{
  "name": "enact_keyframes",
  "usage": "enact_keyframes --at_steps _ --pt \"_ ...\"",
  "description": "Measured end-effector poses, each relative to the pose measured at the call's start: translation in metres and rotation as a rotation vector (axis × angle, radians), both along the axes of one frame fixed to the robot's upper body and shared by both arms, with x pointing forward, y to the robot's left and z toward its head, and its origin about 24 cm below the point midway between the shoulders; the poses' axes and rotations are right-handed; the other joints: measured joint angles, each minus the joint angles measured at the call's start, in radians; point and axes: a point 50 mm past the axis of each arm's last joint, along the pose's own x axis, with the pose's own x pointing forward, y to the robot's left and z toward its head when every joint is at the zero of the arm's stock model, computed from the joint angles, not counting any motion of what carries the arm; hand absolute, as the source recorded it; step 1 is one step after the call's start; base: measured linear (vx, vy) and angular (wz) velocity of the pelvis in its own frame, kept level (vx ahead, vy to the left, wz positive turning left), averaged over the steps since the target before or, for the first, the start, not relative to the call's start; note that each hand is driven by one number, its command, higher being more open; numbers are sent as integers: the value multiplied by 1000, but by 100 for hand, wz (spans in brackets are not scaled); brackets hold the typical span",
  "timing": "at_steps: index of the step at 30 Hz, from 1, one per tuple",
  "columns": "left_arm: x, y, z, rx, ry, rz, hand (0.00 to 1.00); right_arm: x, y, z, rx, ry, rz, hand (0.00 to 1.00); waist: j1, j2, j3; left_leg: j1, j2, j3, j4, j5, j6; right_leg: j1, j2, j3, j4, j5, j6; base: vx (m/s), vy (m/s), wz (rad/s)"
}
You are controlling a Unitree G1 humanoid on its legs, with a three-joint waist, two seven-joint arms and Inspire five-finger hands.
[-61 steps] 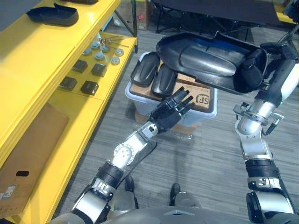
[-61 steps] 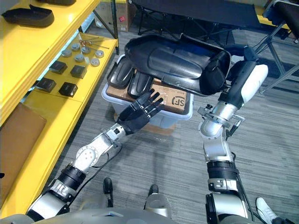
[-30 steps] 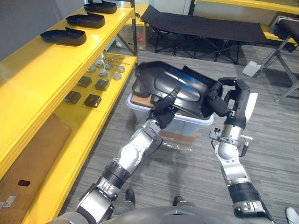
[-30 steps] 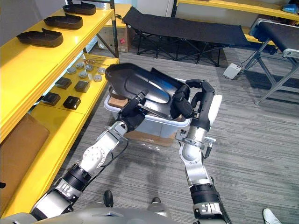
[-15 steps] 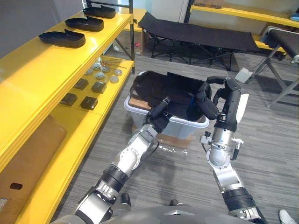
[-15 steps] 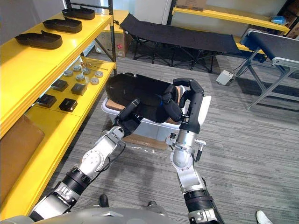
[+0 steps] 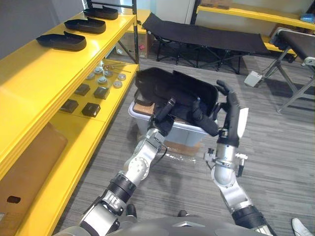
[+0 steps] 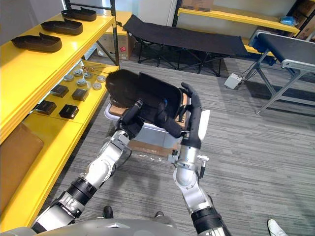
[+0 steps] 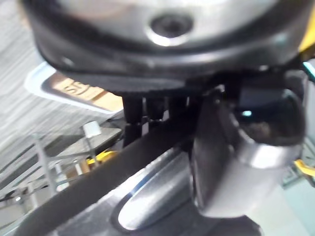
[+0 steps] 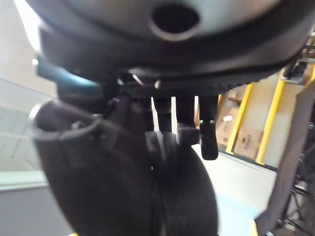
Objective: Walk over and take three plastic housings, then place them on the shelf
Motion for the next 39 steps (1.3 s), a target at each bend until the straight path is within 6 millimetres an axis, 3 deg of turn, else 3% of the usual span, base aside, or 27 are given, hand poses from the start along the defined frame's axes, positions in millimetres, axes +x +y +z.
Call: enact_keyframes --at_steps 7,11,16,18,21,26,32,36,39 --pt "-5 24 31 168 -159 230 0 1 11 9 87 0 8 100 -3 6 -3 9 -1 3 -1 -8 -11 -3 -1 1 18 -11 -11 0 0 0" --pt "-4 48 35 307 -160 436 0 1 0 5 121 41 -48 100 -3 27 -16 7 0 4 -1 -10 -12 -11 -1 3 19 -15 -15 -26 7 -1" --pt "-14 93 48 572 -213 779 0 -11 -29 -12 251 146 -115 100 -5 52 -31 0 1 5 -1 -10 -13 -18 0 5 14 -14 -15 0 0 0" --pt "-19 109 58 671 -246 911 0 -12 -36 -15 326 176 -75 100 -5 53 -31 -1 1 5 -1 -10 -14 -18 1 5 13 -14 -15 0 0 0" --pt "-27 115 61 757 -268 999 0 -12 -35 -15 404 197 21 100 -7 54 -32 -2 1 5 -1 -12 -15 -18 1 5 11 -14 -15 0 0 0" --pt "-35 120 51 792 -269 973 0 -15 -30 -26 445 308 97 100 -5 56 -33 -7 0 4 -1 -13 -14 -21 0 4 10 -14 -15 0 0 0" --pt "-53 120 26 845 -294 727 0 -31 -38 -60 481 488 46 100 -3 71 -44 -27 -1 -2 -1 -11 -12 -36 -1 3 13 -10 -9 0 0 0" --pt "-78 125 8 893 -258 606 0 -33 -50 -61 615 463 80 100 1 77 -44 -28 -1 -12 -1 -12 -14 -35 1 -2 13 -12 -10 -1 0 2" --pt "-90 133 7 924 -257 582 0 -31 -52 -59 614 459 140 100 23 84 -42 -42 -2 -42 -1 -8 -15 -32 1 -30 13 -15 -9 -12 -5 23"
